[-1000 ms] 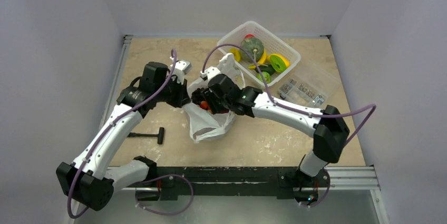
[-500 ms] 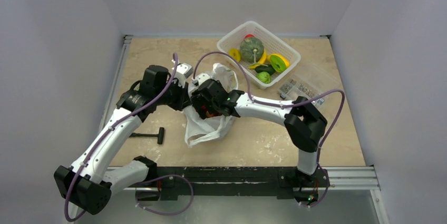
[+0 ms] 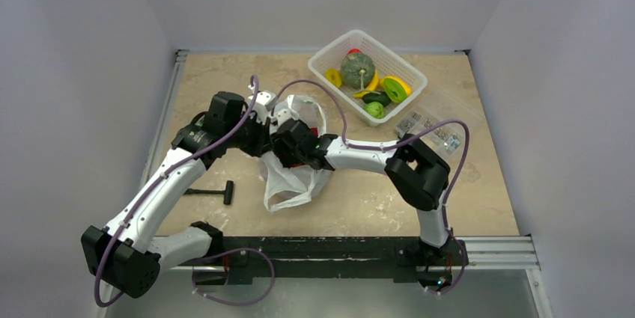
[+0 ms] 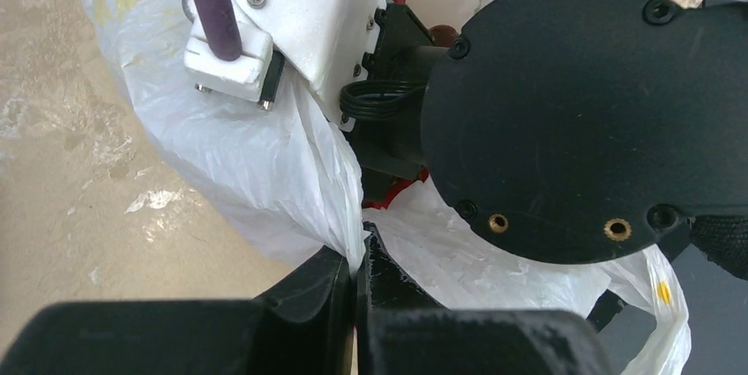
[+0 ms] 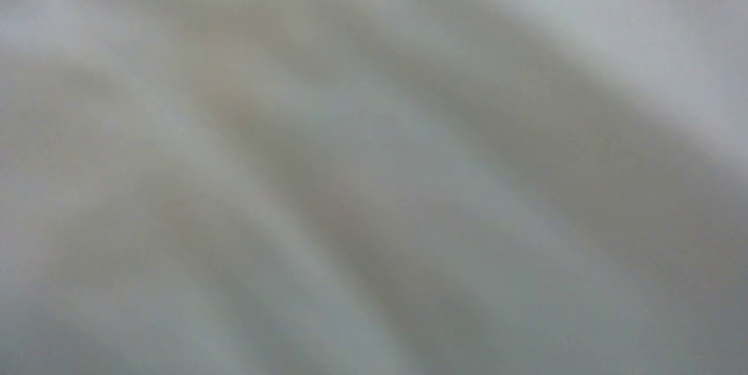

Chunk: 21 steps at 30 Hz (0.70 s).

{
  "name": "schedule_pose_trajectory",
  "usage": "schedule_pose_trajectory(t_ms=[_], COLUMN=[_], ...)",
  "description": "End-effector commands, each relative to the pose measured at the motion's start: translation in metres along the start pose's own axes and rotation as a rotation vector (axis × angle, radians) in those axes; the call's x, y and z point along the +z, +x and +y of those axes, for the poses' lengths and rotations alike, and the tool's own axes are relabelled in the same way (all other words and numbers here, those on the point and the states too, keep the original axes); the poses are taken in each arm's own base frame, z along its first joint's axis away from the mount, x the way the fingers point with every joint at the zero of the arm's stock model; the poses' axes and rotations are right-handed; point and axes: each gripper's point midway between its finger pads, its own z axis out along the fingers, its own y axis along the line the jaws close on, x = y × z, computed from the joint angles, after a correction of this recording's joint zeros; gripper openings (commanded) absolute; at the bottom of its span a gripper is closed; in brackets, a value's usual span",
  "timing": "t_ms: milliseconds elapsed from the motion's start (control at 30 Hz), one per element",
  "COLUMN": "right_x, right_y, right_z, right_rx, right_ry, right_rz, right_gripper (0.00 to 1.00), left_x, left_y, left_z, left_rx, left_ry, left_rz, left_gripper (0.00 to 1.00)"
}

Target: Take the fake fruits out of the plastic bag

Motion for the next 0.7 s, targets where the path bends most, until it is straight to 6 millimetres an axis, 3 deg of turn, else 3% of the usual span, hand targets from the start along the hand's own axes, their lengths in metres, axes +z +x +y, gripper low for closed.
schedule_pose_trajectory(t_ms=[0, 200, 267, 667], right_x=[0.008, -0.011, -0.021, -0.083], right_y=[0.027, -0.002, -0.014, -0.07], right_z=[-0.005, 0.002, 0.003, -0.001], right_rx=[-0.029, -0.02, -0.009, 0.039], right_ry=[0.009, -0.038, -0.052, -0.08], right_rz=[0.073, 0.01, -0.031, -0.18], right_gripper=[0.54, 0.08, 0.0, 0.0], left_x=[0.0, 0.0, 0.0, -0.005], left_y=[-0.008, -0.008, -0.008, -0.01], left_z=[0.002, 0.005, 0.006, 0.02], left_rx=[0.031, 0.027, 0.026, 0.017], left_ry=[-0.013, -0.029, -0.037, -0.124], left_rz=[-0.016, -0.014, -0.012, -0.034], left_gripper=[0.0, 0.0, 0.0, 0.0])
